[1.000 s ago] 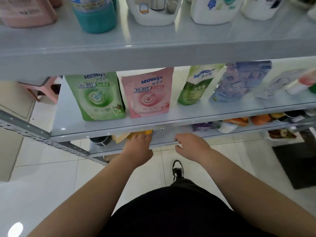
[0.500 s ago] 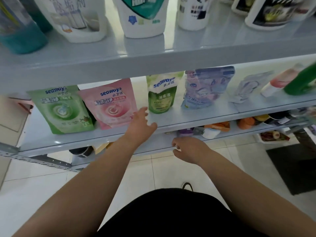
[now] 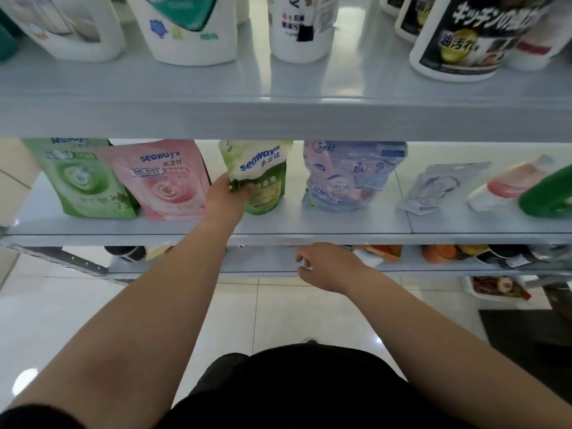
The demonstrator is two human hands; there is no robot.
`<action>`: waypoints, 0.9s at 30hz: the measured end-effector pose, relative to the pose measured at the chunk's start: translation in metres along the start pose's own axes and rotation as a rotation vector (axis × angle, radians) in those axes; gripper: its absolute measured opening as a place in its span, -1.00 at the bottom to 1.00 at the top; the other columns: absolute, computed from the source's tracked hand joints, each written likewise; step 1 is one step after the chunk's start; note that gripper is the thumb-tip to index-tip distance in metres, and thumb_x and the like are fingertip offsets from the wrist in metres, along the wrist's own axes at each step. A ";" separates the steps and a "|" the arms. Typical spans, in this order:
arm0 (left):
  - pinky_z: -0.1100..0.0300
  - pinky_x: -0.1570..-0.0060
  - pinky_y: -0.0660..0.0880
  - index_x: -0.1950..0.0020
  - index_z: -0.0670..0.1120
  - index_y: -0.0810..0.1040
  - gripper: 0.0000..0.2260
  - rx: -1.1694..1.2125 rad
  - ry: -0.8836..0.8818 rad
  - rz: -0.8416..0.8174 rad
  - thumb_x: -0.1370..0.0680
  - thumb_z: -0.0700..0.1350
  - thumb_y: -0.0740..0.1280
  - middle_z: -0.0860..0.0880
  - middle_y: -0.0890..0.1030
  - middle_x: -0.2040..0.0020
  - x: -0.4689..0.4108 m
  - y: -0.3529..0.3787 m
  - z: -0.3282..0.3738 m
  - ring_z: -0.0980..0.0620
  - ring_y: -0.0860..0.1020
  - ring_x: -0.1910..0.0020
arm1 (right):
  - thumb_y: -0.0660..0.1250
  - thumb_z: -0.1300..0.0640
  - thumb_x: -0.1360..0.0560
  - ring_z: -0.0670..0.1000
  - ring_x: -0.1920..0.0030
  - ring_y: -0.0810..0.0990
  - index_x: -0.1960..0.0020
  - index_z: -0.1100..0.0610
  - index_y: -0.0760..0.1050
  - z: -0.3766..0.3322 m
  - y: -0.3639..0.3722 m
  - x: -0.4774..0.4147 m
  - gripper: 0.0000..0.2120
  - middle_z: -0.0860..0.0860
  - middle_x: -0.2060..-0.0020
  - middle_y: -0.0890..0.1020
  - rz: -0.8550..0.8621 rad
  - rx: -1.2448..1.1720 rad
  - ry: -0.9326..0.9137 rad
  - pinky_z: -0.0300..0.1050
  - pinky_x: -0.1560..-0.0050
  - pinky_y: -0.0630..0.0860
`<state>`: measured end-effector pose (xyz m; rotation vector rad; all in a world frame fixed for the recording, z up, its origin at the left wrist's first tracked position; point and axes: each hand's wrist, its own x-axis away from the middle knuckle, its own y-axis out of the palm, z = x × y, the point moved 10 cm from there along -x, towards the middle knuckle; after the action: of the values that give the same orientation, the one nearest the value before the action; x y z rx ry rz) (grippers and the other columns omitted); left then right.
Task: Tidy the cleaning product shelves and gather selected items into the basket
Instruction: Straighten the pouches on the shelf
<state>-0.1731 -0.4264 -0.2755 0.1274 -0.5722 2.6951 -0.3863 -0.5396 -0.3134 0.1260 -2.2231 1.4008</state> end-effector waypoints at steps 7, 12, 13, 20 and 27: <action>-0.08 -0.05 0.60 0.09 0.27 0.62 -0.76 0.009 0.006 0.006 -0.56 -0.12 0.39 0.22 0.68 0.11 0.059 -0.026 -0.008 -0.05 0.64 -0.03 | 0.40 -0.14 -0.56 -0.03 -0.15 0.56 -0.32 -0.02 0.49 0.004 -0.015 -0.008 -0.61 -0.12 -0.10 0.55 0.132 -0.377 0.044 -0.13 -0.07 0.45; -0.03 -0.04 0.61 0.09 0.40 0.64 -0.67 0.081 -0.089 -0.126 -0.57 -0.11 0.41 0.19 0.73 0.08 0.104 -0.037 -0.028 0.11 0.68 0.05 | 0.61 -0.18 -0.36 -0.01 -0.33 0.56 -0.41 -0.01 0.45 -0.026 -0.009 -0.010 -0.30 -0.14 -0.30 0.59 0.116 -1.064 0.059 0.06 -0.32 0.53; 0.01 -0.01 0.60 0.07 0.36 0.66 -0.67 0.110 -0.095 -0.172 -0.58 -0.14 0.41 0.17 0.74 0.06 0.112 -0.039 -0.030 0.14 0.69 0.07 | 0.62 -0.13 -0.34 0.04 -0.31 0.61 -0.36 0.00 0.50 -0.039 -0.004 -0.009 -0.34 -0.08 -0.27 0.65 0.090 -1.223 0.016 0.08 -0.29 0.57; -0.11 -0.06 0.64 0.08 0.09 0.65 -0.77 0.239 -0.203 -0.232 -0.41 0.20 0.38 0.06 0.71 0.12 0.133 -0.086 -0.052 -0.03 0.65 0.05 | 0.50 0.31 -0.47 0.16 -0.10 0.73 -0.20 0.18 0.62 -0.096 0.023 0.009 -0.69 0.14 -0.12 0.74 0.290 -1.813 0.026 0.00 0.01 0.68; -0.19 -0.39 0.41 -0.32 0.03 0.52 -0.47 -0.095 -0.215 -0.369 -0.61 0.34 0.02 -0.12 0.57 -0.31 0.157 -0.104 -0.070 -0.19 0.52 -0.33 | 0.43 0.33 -0.55 0.09 -0.09 0.73 -0.18 0.10 0.58 -0.163 0.013 0.039 -0.74 0.04 -0.08 0.75 0.419 -1.731 0.020 0.00 -0.04 0.67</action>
<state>-0.2793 -0.2557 -0.2748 0.4549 -0.6658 2.3070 -0.3647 -0.3857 -0.2503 -0.9292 -2.6792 -0.7271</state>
